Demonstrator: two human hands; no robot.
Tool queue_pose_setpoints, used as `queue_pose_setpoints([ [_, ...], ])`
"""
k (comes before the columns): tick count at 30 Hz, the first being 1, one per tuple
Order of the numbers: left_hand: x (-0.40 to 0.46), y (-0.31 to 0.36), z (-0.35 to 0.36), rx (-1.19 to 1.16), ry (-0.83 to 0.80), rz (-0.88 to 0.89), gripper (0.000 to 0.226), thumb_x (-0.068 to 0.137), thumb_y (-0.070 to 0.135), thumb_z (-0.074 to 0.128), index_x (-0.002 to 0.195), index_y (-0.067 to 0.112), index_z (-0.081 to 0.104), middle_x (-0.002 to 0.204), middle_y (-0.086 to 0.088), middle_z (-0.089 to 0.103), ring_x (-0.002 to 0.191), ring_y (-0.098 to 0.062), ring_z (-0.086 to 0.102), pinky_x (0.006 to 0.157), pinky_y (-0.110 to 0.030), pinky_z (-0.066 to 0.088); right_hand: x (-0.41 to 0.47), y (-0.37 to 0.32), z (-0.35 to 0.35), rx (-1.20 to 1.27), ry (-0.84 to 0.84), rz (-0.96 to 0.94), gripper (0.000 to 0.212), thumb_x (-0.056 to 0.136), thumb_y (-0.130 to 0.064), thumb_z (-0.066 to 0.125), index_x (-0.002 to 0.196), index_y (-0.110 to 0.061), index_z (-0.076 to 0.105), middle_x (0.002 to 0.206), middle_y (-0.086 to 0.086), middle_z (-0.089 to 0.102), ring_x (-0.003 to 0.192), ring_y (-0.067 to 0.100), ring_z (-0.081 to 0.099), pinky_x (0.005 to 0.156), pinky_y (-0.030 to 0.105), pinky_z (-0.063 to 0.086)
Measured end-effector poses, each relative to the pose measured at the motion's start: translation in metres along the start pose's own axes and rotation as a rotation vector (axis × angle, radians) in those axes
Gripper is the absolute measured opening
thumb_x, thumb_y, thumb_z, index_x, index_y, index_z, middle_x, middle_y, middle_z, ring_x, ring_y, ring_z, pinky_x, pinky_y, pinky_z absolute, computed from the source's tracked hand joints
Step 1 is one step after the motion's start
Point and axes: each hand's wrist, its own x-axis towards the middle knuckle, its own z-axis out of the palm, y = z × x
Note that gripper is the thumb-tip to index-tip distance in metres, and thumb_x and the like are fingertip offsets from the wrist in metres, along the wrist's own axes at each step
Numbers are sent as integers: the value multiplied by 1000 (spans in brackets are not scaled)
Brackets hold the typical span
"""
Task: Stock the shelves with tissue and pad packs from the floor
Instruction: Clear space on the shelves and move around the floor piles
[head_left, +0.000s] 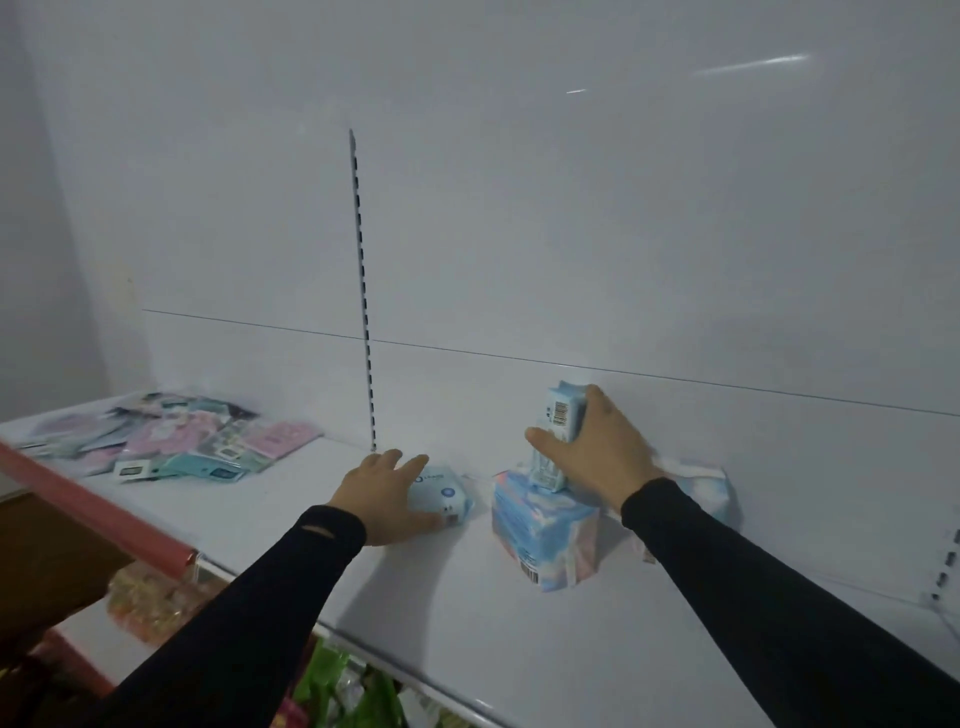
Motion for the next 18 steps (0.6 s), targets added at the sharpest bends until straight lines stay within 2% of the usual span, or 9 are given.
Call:
queue_pose_setpoints([
  [2, 9, -2, 13, -42, -68, -14, 101, 63, 82, 42, 148, 30, 21, 146, -9, 32, 135, -30, 27, 109, -41, 29, 2, 1, 0, 63, -3, -14, 55, 77, -44, 66, 122, -23, 44, 108, 0, 61, 89, 16, 60, 74, 27, 48],
  [4, 15, -6, 25, -61, -49, 6, 82, 79, 69, 51, 146, 29, 25, 135, -10, 39, 129, -31, 32, 106, -42, 34, 2, 0, -2, 72, 22, -59, 45, 82, -31, 63, 122, -22, 42, 109, 5, 61, 89, 20, 59, 74, 26, 44],
  [6, 18, -9, 27, -76, -1, 33, 69, 85, 60, 52, 143, 29, 30, 126, -11, 43, 122, -31, 37, 102, -42, 38, -3, -3, -7, 51, 65, -124, 50, 85, -25, 60, 130, -19, 38, 116, 9, 57, 96, 25, 58, 78, 28, 44],
  [9, 13, -14, 18, -115, 28, 78, 61, 88, 56, 51, 141, 31, 33, 117, -10, 45, 115, -31, 43, 97, -41, 41, -20, -14, -19, -73, 89, -203, 70, 91, -20, 56, 149, -15, 18, 141, 12, 40, 120, 28, 48, 93, 30, 39],
  [11, 4, -18, 9, -120, 101, 124, 59, 89, 54, 51, 140, 30, 35, 112, -10, 45, 110, -32, 46, 92, -40, 43, -34, -22, -32, -167, 122, -265, 75, 90, -14, 56, 151, -12, 13, 144, 14, 37, 122, 30, 46, 96, 36, 42],
  [14, -14, -19, -10, -185, 248, 206, 61, 86, 53, 56, 140, 29, 38, 112, -10, 47, 109, -32, 45, 92, -40, 43, -60, -30, -54, -285, 150, -298, 74, 85, -7, 56, 149, -8, 19, 144, 12, 38, 121, 31, 47, 95, 38, 44],
  [18, -43, 5, -35, -336, 387, 369, 65, 82, 49, 64, 139, 27, 41, 118, -7, 48, 115, -27, 42, 94, -35, 39, -107, -27, -91, -435, 183, -242, 70, 84, -7, 59, 146, -10, 27, 145, 5, 40, 121, 24, 47, 93, 31, 42],
])
